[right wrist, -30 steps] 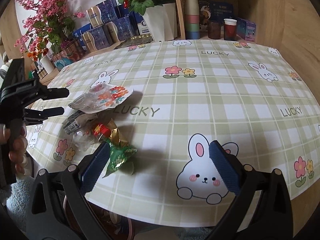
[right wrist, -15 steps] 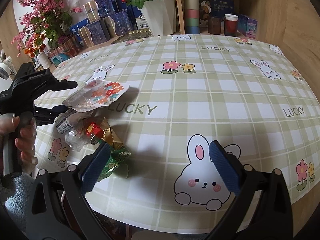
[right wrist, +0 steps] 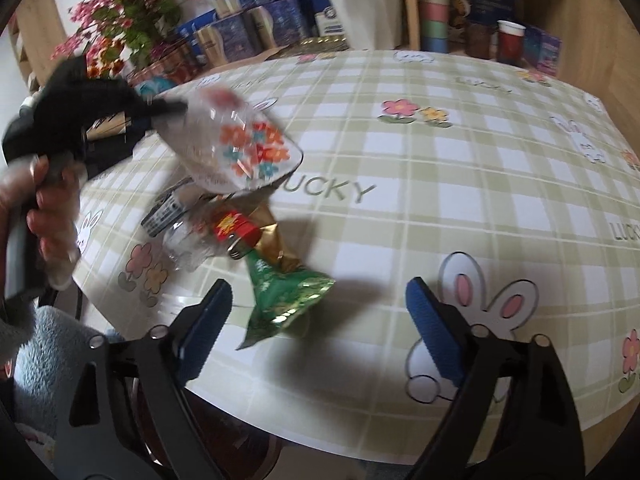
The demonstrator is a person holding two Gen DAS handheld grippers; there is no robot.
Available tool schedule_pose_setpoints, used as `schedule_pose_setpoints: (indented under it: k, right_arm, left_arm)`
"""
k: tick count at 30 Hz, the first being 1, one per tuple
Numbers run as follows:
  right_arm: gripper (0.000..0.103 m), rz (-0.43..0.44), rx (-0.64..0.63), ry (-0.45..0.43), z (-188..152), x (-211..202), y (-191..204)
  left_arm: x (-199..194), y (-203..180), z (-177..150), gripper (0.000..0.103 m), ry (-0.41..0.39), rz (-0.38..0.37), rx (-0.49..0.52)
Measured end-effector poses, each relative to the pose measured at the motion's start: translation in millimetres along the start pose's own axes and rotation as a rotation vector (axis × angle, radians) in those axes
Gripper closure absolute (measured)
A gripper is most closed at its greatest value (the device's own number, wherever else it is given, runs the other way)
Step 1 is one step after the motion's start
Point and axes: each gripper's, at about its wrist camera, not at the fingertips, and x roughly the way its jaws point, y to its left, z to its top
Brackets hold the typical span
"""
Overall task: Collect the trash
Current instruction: 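Grasp the green-and-gold wrapper with the right tool while the left tool lifts the clear bag, then carry the green wrapper over the bin with the right tool while the left tool carries the clear bag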
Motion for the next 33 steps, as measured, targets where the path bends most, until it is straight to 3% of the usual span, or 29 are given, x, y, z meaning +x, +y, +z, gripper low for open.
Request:
schedule_pose_setpoints:
  k: [7, 8, 9, 11, 16, 22, 33]
  right_arm:
    - [0.038, 0.037, -0.01, 0.042, 4.8, 18.5, 4.0]
    - [0.044, 0.037, -0.012, 0.047, 5.7, 19.4, 4.8]
    - [0.062, 0.036, -0.015, 0.05, 7.1, 19.4, 4.8]
    - [0.069, 0.056, -0.008, 0.063, 9.9, 20.0, 2.6]
    - [0.07, -0.045, -0.058, 0.029, 18.9, 11.3, 0.4]
    - [0.071, -0.131, -0.001, -0.02, 32.2, 2.1, -21.0]
    - [0.071, -0.111, -0.021, -0.057, 36.5, -19.9, -0.5]
  left_arm:
    - [-26.1, -32.2, 8.6, 0.096, -0.068, 0.004, 0.133]
    - [-31.6, -33.4, 9.2, 0.096, -0.078, 0.007, 0.145]
    - [-35.4, -35.1, 10.5, 0.096, -0.087, 0.013, 0.157]
    - [-43.9, -36.9, 12.1, 0.096, -0.103, 0.027, 0.179]
    - [-64.2, -35.6, 14.5, 0.096, -0.139, 0.057, 0.203]
    - [-80.4, -30.0, 11.1, 0.096, -0.143, 0.085, 0.219]
    - [-123.0, -28.9, -0.5, 0.096, -0.162, 0.119, 0.266]
